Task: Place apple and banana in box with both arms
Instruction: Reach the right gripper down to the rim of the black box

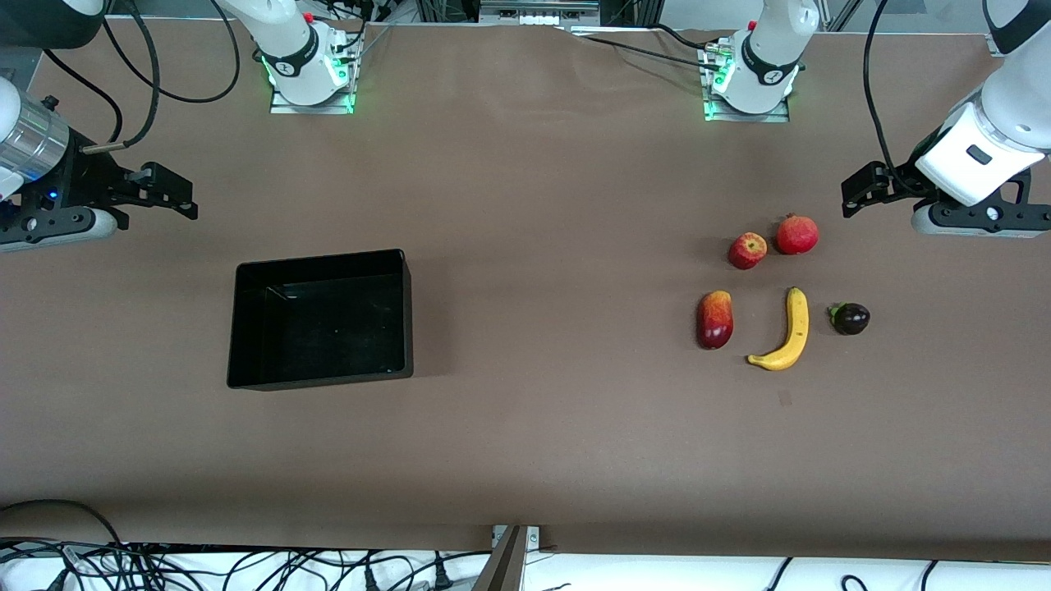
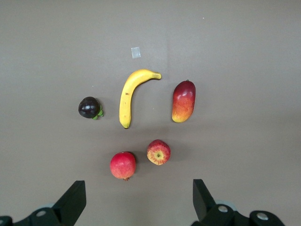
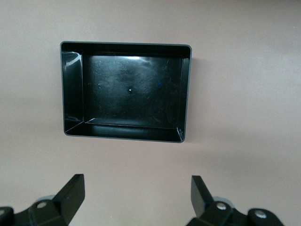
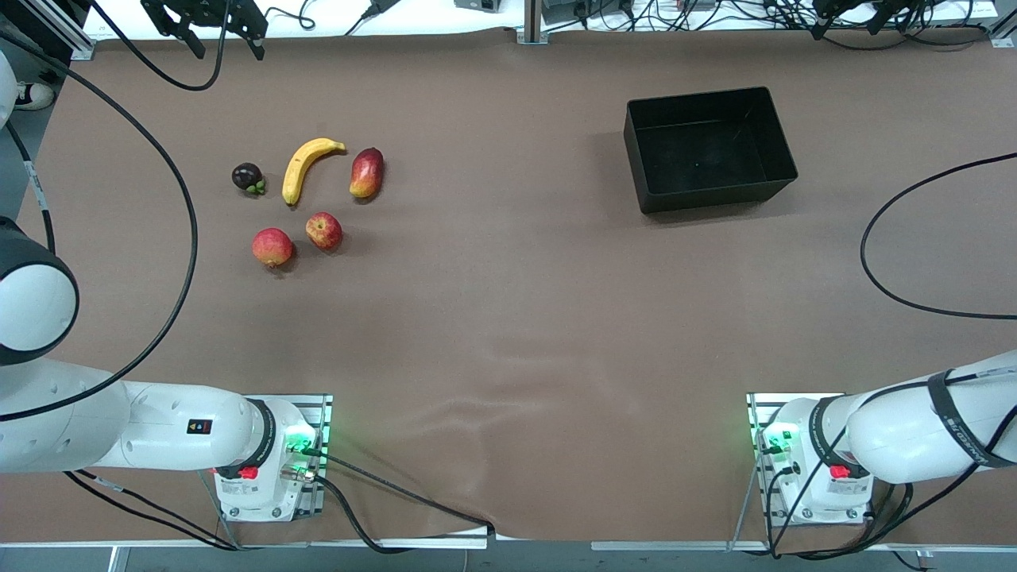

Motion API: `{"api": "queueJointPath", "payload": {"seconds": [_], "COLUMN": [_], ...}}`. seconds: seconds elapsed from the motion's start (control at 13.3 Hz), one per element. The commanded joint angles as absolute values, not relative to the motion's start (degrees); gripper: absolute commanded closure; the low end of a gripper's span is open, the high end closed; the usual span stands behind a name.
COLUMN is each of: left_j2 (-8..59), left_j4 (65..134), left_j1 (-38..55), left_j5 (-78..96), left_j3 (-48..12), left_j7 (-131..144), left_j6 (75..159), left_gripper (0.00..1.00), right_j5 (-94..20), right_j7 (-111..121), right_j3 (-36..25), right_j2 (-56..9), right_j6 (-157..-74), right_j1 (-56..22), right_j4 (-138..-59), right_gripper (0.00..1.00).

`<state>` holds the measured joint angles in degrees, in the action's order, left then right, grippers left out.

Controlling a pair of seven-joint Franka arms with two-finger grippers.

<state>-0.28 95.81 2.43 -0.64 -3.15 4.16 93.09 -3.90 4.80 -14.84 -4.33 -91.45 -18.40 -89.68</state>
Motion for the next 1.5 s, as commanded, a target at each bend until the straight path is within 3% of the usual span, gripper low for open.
{"api": "queueJointPath", "payload": {"seconds": [0.0, 0.3, 0.53, 0.9, 1.13, 1.35, 1.43], "left_j2": [0.9, 0.9, 0.9, 0.9, 1.0, 1.0, 1.0], "left_j4": [93.5, 93.4, 93.5, 93.5, 93.7, 93.6, 93.7], "left_j1": [3.0, 3.0, 3.0, 2.8, 1.9, 1.9, 1.9], "left_j5": [-2.7, -2.7, -2.7, -2.6, -2.6, -2.6, -2.6], "left_j3": [-3.3, -3.3, -3.3, -3.2, -3.0, -2.6, -2.7], "left_j7": [5.0, 5.0, 4.9, 4.9, 4.8, 4.9, 5.1], "left_j6": [91.4, 91.4, 91.4, 91.3, 91.3, 90.5, 90.4], "left_gripper": [0.0, 0.0, 0.0, 0.0, 0.0, 0.0, 0.0], "right_j5": [-2.7, -1.9, -0.7, -1.3, -3.2, -7.8, -8.3], "right_j7": [4.7, 5.7, 5.2, 4.9, 5.3, 8.0, 8.1], "right_j3": [-14.7, -14.9, -15.1, -15.6, -15.6, -15.6, -15.6], "right_j2": [-3.5, -4.0, -8.3, -15.5, -23.1, -28.7, -29.3], "right_j6": [-91.1, -91.2, -93.3, -114.0, -123.1, -126.8, -127.2], "right_j1": [-18.8, -18.7, -18.3, -16.6, -14.3, -12.7, -12.7], "right_j4": [-89.2, -88.9, -91.7, -105.2, -106.3, -106.3, -106.3], "right_gripper": [0.0, 0.0, 0.0, 0.0, 0.0, 0.0, 0.05]}}
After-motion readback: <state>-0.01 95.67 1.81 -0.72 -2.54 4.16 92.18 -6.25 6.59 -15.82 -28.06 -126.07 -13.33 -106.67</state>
